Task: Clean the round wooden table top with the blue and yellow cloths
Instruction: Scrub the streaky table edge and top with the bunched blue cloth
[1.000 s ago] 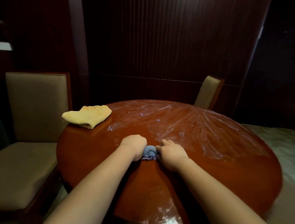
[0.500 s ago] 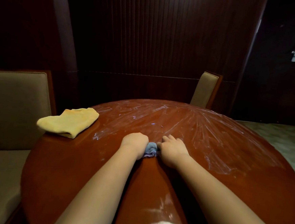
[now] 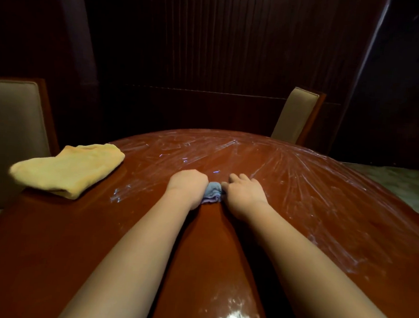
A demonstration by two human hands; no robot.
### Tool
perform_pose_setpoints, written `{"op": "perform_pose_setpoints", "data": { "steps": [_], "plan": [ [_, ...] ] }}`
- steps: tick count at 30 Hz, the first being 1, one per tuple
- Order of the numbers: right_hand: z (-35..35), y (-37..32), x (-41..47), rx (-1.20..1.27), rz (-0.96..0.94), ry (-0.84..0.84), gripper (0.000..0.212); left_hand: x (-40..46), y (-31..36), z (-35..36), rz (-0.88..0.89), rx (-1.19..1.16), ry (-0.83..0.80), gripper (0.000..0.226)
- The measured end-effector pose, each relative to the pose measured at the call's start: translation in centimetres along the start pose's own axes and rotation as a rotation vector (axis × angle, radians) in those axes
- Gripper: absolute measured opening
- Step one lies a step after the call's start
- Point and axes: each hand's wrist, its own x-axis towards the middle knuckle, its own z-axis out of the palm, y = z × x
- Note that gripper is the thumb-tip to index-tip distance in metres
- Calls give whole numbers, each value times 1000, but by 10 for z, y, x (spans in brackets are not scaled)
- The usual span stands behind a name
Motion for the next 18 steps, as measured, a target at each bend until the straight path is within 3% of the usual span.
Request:
{"op": "perform_pose_setpoints", "data": {
  "steps": [18],
  "plan": [
    [-30,-5,-151,-28,-31,4,32,-123,61,-31,66,64,-13,25]
  ]
}}
